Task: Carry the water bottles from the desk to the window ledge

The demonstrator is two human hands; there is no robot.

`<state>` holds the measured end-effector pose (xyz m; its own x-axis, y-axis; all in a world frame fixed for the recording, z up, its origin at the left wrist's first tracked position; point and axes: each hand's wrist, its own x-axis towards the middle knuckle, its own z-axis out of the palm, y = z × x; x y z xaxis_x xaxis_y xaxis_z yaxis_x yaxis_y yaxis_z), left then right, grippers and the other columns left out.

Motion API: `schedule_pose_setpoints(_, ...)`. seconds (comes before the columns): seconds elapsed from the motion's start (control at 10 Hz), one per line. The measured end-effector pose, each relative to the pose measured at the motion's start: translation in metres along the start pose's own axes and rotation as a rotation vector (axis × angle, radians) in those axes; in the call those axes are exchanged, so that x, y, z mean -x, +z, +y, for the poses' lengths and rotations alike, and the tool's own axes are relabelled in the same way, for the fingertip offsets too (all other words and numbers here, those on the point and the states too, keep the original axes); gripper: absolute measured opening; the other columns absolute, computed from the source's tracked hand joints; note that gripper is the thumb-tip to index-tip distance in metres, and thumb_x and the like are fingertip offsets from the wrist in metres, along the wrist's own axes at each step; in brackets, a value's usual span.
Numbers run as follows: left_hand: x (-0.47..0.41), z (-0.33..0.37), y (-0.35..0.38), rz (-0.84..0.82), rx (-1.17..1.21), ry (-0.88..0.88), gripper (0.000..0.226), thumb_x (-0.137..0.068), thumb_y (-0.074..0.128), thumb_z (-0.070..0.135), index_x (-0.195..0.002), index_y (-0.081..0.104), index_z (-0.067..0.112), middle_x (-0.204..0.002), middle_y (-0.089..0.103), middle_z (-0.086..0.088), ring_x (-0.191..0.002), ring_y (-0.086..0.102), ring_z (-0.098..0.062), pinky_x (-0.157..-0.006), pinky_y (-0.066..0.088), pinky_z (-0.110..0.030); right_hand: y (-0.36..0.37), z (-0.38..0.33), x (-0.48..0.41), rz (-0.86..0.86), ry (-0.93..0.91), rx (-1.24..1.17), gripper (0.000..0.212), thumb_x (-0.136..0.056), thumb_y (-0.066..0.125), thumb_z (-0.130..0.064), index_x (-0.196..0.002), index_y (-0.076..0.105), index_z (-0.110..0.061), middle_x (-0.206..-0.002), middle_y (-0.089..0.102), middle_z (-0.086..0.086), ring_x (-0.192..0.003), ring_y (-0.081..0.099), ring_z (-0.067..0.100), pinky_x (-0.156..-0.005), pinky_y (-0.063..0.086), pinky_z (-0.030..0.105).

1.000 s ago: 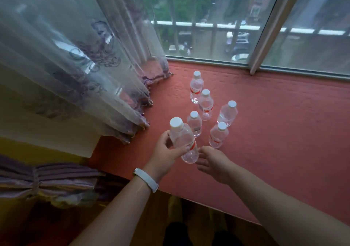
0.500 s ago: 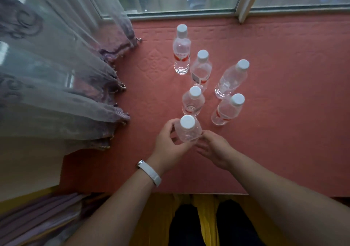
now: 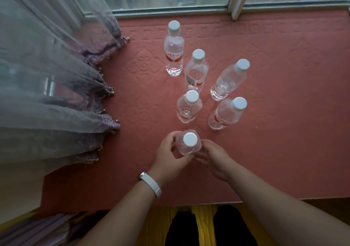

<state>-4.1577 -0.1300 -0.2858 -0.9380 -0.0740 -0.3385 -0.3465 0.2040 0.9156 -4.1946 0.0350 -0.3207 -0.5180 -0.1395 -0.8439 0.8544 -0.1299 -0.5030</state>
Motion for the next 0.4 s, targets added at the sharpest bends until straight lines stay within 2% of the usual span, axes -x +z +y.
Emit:
schedule_pose_setpoints(0.1,0.000,0.000,0.000,-0.025,-0.059,-0.001,0.060,-0.067,0.081,0.030,-0.121,0.056,0.025,-0.122,0.063,0.002,-0.111,0.062,-0.012,-0.096,0.052,-0.038,-0.002,-0.004,0.004,0.023,-0.004,0.078,0.030,-0.092,0.051,-0.017,-0.119,0.061,-0.009,-0.122,0.066,0.015,-0.111,0.065,0.028,-0.085,0.046,0.036)
schedule_pose_setpoints(0.2,0.007,0.007,-0.005,-0.034,-0.183,-0.015,0.066,-0.067,0.083,0.030,-0.126,0.054,0.022,-0.124,0.060,0.006,-0.116,0.057,-0.014,-0.099,0.046,-0.032,-0.005,-0.011,0.020,0.068,-0.030,0.173,0.023,-0.094,0.049,-0.017,-0.112,0.062,-0.014,-0.118,0.067,0.009,-0.108,0.064,0.024,-0.085,0.048,0.035)
schedule_pose_setpoints(0.3,0.013,0.019,-0.017,-0.061,-0.321,-0.020,0.079,-0.069,0.086,0.026,-0.137,0.046,0.020,-0.133,0.051,0.003,-0.126,0.048,-0.014,-0.106,0.038,-0.030,-0.011,-0.027,0.042,0.087,-0.085,0.314,0.013,-0.093,0.052,-0.017,-0.100,0.063,-0.020,-0.102,0.066,0.005,-0.089,0.060,0.018,-0.075,0.046,0.032)
schedule_pose_setpoints(0.4,0.029,0.042,-0.035,-0.090,-0.365,-0.021,0.082,-0.072,0.085,0.032,-0.142,0.043,0.021,-0.141,0.048,0.000,-0.130,0.045,-0.016,-0.111,0.037,-0.038,-0.016,-0.048,0.072,0.146,-0.245,0.584,0.014,-0.090,0.060,-0.021,-0.103,0.064,-0.022,-0.101,0.066,0.002,-0.088,0.059,0.014,-0.077,0.044,0.029)
